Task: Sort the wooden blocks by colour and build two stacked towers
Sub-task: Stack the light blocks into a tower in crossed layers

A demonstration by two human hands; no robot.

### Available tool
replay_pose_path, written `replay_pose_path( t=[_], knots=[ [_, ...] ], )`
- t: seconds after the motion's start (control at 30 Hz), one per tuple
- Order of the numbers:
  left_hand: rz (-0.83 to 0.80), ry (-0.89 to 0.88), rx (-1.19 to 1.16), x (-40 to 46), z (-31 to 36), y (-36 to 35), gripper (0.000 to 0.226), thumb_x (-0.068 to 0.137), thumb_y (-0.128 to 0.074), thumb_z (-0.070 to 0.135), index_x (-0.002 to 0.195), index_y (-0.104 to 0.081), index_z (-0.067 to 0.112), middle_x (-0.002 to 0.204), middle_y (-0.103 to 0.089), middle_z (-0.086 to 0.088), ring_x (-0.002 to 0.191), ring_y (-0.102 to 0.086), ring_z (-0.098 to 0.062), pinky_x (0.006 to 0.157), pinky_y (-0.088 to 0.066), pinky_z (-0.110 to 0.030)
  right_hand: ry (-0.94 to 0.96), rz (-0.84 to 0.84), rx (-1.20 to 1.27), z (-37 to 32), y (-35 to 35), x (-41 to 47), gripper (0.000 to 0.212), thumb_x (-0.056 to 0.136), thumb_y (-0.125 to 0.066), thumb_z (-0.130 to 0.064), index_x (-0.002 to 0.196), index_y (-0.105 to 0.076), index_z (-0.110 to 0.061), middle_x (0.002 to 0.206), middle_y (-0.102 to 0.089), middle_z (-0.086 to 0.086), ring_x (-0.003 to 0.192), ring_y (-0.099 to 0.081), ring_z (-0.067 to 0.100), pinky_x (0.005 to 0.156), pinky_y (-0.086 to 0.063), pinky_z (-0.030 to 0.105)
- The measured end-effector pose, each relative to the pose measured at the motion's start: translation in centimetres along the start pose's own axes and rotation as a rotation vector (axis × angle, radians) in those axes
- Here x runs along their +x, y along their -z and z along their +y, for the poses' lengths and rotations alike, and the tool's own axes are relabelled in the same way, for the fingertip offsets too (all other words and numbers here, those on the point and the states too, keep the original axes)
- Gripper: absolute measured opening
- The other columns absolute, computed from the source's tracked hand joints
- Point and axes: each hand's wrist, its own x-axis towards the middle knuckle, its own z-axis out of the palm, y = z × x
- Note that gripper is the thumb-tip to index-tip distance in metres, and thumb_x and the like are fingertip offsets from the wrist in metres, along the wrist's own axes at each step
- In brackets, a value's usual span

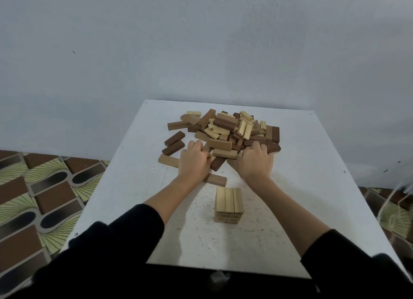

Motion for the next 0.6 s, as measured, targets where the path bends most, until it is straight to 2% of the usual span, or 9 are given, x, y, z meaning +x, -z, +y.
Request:
replay_pose_path(
  t=[0.07, 0.13, 0.27, 0.33, 0.43, 0.47, 0.53, 0.57, 0.6],
  knots=[
    [-0.033, 0.022, 0.043, 0.5, 0.5, 0.1, 0.027, 0.097, -0.049, 0.027, 0.108, -0.068, 0.011, 0.111, -0.051, -0.005, 0.111, -0.039, -0.023, 0.078, -0.033, -0.03, 0.006, -0.033, -0.015, 0.1, 0.2, 0.2, 0.021, 0.09, -0.055, -0.029, 0.102, -0.065, -0.015, 0.119, -0.049, 0.004, 0.112, -0.042, 0.024, 0.079, -0.032, 0.031],
    [-0.09, 0.07, 0.063, 1.1, 1.1, 0.3, 0.027, 0.095, -0.052, 0.028, 0.108, -0.065, 0.009, 0.115, -0.051, -0.007, 0.115, -0.039, -0.025, 0.084, -0.039, -0.035, 0.005, -0.092, 0.04, 0.3, 0.9, 0.5, 0.027, 0.091, -0.053, -0.032, 0.104, -0.063, -0.011, 0.12, -0.048, 0.006, 0.115, -0.042, 0.026, 0.086, -0.035, 0.034],
    [-0.19, 0.124, 0.126, 1.8, 2.1, 1.0, 0.017, 0.089, -0.055, 0.013, 0.103, -0.062, 0.007, 0.118, -0.05, -0.01, 0.117, -0.039, -0.028, 0.088, -0.038, -0.037, 0.015, -0.143, 0.09, 0.6, 1.6, 1.1, 0.011, 0.087, -0.058, -0.012, 0.096, -0.061, -0.008, 0.118, -0.048, 0.009, 0.114, -0.043, 0.028, 0.086, -0.038, 0.035],
    [-0.219, 0.146, 0.083, 2.1, 2.5, 1.5, 0.013, 0.086, -0.056, 0.008, 0.098, -0.06, 0.007, 0.114, -0.051, -0.01, 0.114, -0.041, -0.028, 0.085, -0.04, -0.037, 0.001, -0.169, 0.162, 1.0, 1.8, 1.6, 0.004, 0.084, -0.061, -0.009, 0.085, -0.058, -0.007, 0.108, -0.047, 0.008, 0.105, -0.048, 0.028, 0.078, -0.041, 0.034],
    [-0.298, 0.222, -0.131, 2.8, 2.2, 2.4, 0.008, 0.082, -0.055, 0.001, 0.087, -0.059, 0.006, 0.104, -0.059, -0.012, 0.102, -0.055, -0.028, 0.077, -0.049, -0.037, 0.035, -0.224, 0.262, 2.0, 3.7, 3.0, 0.027, 0.082, -0.063, -0.007, 0.061, -0.046, -0.008, 0.077, -0.051, 0.008, 0.072, -0.052, 0.022, 0.061, -0.044, 0.03],
    [-0.329, 0.236, -0.192, 3.2, 1.8, 2.8, 0.008, 0.082, -0.056, 0.0, 0.086, -0.061, 0.002, 0.101, -0.062, -0.013, 0.097, -0.058, -0.029, 0.077, -0.051, -0.038, 0.057, -0.257, 0.274, 2.3, 4.5, 3.4, 0.031, 0.083, -0.062, -0.007, 0.058, -0.043, -0.01, 0.072, -0.051, 0.008, 0.068, -0.05, 0.021, 0.06, -0.044, 0.03],
    [-0.371, 0.249, -0.245, 3.8, 1.3, 3.9, 0.006, 0.083, -0.059, 0.003, 0.085, -0.064, -0.001, 0.094, -0.064, -0.013, 0.088, -0.06, -0.026, 0.074, -0.052, -0.036, 0.068, -0.304, 0.395, 3.3, 5.5, 4.6, 0.022, 0.08, -0.061, -0.002, 0.063, -0.048, -0.007, 0.078, -0.057, 0.016, 0.074, -0.056, 0.025, 0.068, -0.049, 0.032],
    [-0.387, 0.264, -0.255, 4.0, 1.2, 4.5, 0.005, 0.083, -0.062, 0.005, 0.085, -0.064, 0.0, 0.09, -0.062, -0.013, 0.083, -0.059, -0.025, 0.07, -0.05, -0.034, 0.054, -0.311, 0.513, 3.8, 5.9, 4.9, 0.01, 0.077, -0.059, 0.003, 0.07, -0.056, -0.004, 0.084, -0.061, 0.019, 0.076, -0.059, 0.024, 0.07, -0.052, 0.033],
    [-0.4, 0.29, -0.281, 4.2, 1.1, 5.1, 0.005, 0.082, -0.065, 0.006, 0.085, -0.063, 0.001, 0.086, -0.06, -0.011, 0.08, -0.058, -0.024, 0.067, -0.05, -0.034, 0.035, -0.308, 0.625, 4.2, 6.2, 5.2, 0.013, 0.075, -0.057, 0.008, 0.082, -0.062, -0.002, 0.09, -0.063, 0.016, 0.077, -0.059, 0.021, 0.067, -0.052, 0.03]
  ],
)
